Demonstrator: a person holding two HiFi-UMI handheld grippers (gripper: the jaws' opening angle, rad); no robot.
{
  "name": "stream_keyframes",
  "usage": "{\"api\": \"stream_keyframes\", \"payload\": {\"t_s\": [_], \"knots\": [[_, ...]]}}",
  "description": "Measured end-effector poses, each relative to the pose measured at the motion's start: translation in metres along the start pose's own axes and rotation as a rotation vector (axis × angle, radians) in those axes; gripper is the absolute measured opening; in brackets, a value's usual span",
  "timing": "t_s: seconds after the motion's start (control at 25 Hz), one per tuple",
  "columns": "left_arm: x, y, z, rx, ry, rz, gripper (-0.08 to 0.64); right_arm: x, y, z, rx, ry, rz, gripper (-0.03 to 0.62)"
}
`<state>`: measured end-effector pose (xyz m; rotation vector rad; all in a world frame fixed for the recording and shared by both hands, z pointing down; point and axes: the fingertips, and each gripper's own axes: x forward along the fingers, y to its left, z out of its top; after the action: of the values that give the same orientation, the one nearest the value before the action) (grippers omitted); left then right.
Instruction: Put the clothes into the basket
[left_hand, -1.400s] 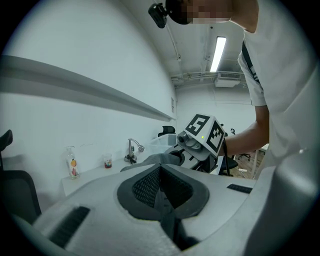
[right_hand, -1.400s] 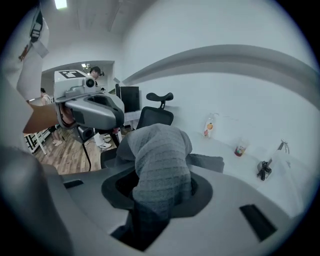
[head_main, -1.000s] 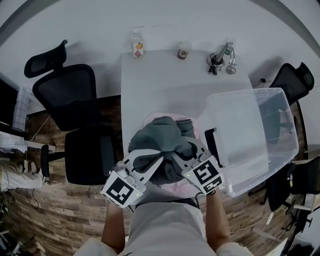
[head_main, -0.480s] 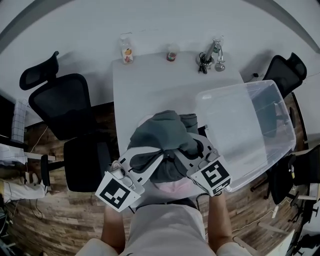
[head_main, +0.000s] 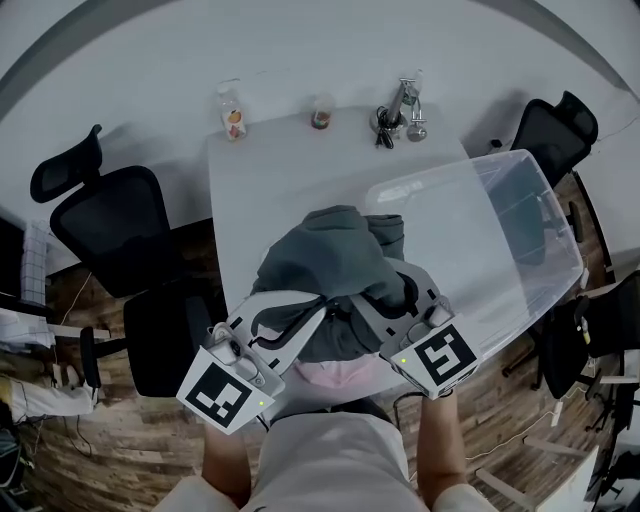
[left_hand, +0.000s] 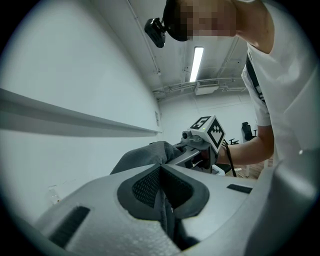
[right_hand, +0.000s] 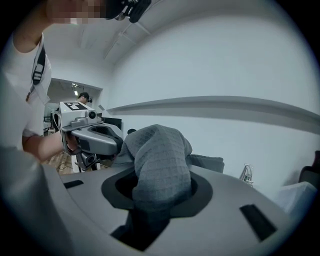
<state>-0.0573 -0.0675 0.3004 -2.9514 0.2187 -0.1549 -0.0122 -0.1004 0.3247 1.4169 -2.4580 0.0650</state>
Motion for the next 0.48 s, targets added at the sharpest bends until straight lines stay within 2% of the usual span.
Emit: {"api": "stream_keyframes", "payload": {"t_s": [0.48], "knots": [[0.035,-0.026,0.042,0.081,-0.037,-0.046,0.003,-0.055,-0.030,0.028,-0.016,-0.078,-0.078,0.132]]}}
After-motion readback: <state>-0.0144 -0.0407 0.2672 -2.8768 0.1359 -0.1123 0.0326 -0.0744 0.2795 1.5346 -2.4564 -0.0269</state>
